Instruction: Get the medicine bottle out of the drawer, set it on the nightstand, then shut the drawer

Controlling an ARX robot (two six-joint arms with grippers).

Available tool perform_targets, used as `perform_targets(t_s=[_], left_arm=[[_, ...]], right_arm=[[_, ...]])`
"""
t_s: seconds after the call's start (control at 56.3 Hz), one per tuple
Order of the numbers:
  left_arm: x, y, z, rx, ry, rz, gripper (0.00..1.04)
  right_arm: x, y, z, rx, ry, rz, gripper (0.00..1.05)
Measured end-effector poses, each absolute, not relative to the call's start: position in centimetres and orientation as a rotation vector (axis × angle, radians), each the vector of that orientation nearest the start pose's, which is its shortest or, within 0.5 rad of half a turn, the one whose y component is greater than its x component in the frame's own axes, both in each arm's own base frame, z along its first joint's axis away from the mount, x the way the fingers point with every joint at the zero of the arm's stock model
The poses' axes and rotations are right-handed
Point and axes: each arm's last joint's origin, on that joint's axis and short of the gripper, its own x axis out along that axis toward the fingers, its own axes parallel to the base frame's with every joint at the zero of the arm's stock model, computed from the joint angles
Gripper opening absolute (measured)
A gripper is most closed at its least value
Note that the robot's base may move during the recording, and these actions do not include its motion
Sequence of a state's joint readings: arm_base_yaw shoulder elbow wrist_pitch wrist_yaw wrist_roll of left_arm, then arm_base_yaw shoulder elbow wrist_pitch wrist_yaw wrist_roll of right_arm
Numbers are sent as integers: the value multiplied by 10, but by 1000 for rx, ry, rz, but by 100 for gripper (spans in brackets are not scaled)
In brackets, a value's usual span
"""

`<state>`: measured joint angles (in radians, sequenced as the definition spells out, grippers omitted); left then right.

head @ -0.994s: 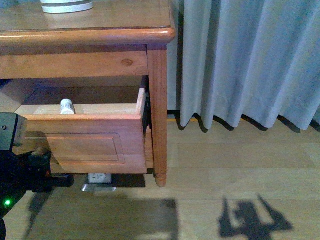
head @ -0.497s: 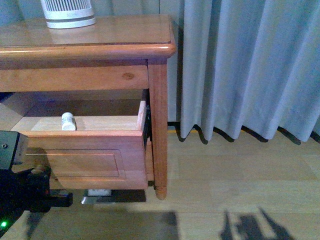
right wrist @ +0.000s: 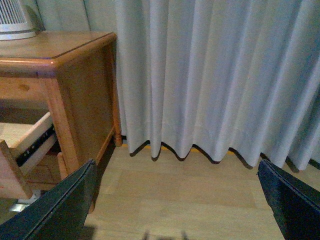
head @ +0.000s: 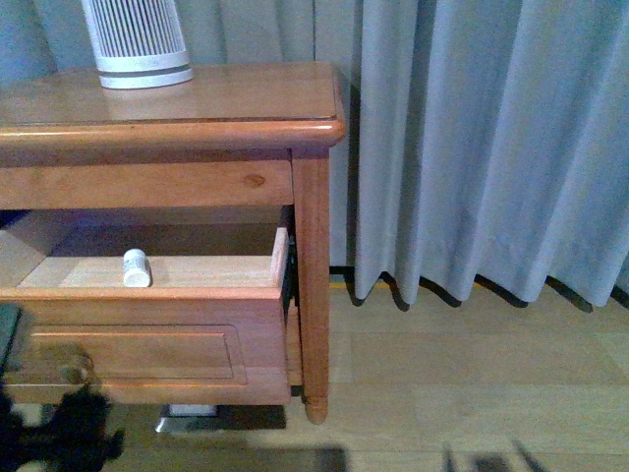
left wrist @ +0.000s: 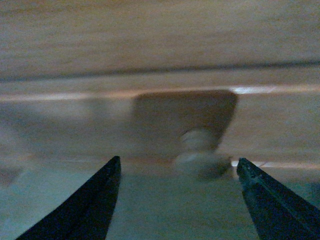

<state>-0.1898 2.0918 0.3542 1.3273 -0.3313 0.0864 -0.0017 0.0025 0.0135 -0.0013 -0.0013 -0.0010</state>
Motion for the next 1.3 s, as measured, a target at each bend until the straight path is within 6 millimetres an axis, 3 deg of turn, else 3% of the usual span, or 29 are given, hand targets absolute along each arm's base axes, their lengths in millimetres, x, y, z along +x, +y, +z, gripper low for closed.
perform_targets(t_s=[0.071,0.124,0.302,0.426,0.533,0.604,0.675,0.994,1.172,1.296], left_arm=[[209,-46,68,249,428,160,89],[187,-46,86,266,405,154,98],[169,-39,141,232,296,184,98],[153,-35,168,227,232,194,98],[132,-35,186,225,198,199,98],[107,-35,198,219,166,213,98],[99,-38,203,191,144,200,98],[98,-47,196,95,133,118,98],[97,-32,182,-6,5,-13,68],[97,-21,178,-9,-2,-16,36]], right_arm=[[97,0,168,-1,-9,1,98],[97,0,168,-1,-10,0,98],[97,0,168,-1,-9,1,98],[97,0,168,-1,-9,1,98],[97,0,168,-1,-9,1,98],[97,0,168,-1,-9,1,98],[97,0,168,-1,-9,2,98],[97,0,168,-1,-9,1,98],[97,0,168,-1,-9,1,98],[97,0,168,-1,-9,1,98]])
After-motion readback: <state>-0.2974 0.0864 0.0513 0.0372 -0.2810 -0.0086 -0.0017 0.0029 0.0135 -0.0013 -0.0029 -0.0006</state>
